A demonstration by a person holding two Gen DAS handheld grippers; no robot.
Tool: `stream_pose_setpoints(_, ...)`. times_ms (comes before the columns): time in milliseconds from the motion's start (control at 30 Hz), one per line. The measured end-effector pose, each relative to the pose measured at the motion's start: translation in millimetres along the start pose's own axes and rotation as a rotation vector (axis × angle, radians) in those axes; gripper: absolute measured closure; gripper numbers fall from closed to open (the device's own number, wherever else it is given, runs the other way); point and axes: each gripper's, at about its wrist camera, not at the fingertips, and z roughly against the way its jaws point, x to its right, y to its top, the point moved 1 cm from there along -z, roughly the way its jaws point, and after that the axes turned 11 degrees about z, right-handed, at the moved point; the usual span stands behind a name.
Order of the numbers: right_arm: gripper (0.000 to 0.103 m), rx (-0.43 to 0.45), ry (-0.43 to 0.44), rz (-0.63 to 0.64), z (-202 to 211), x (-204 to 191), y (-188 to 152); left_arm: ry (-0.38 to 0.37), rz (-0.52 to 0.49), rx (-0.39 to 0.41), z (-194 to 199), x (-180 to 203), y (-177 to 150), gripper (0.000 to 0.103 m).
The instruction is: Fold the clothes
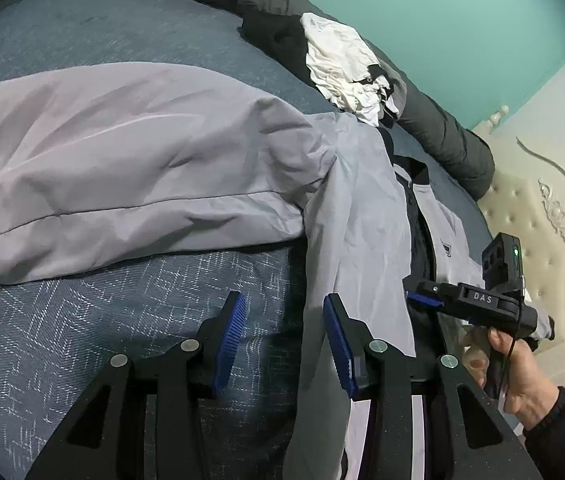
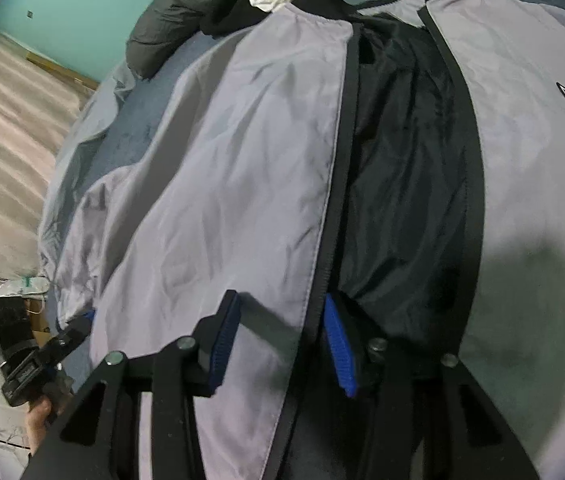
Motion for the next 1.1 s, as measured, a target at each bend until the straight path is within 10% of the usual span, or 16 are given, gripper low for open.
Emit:
stream_pose_setpoints(233, 0.099, 0.046, 0.044, 0.009, 19, -1, -14, -0.013, 0.013, 0.018, 0, 0, 8, 0.059)
stream_pose_setpoints(633, 0.101, 0.079, 0.110, -0.001, 26, 0, -6, -0.029, 0.020, 0.009, -12, 7, 12, 0.059)
stream_pose_setpoints(767, 0.053, 0.101, -0.006, -0.032, 22, 8, -1, -0.023, 0.019, 0.012, -10, 5, 12, 0.059)
stream_pose_setpoints(967, 0.050, 0.108, 0.020, -0.042, 11, 15, 6, -0.021, 0.010, 0.006, -11, 4, 11, 0.059)
stream_pose_setpoints(1100, 0.084, 0.105, -0.001, 0.001, 10, 6, 7, -0.020, 0.027, 0.014, -9, 0, 14, 0.058)
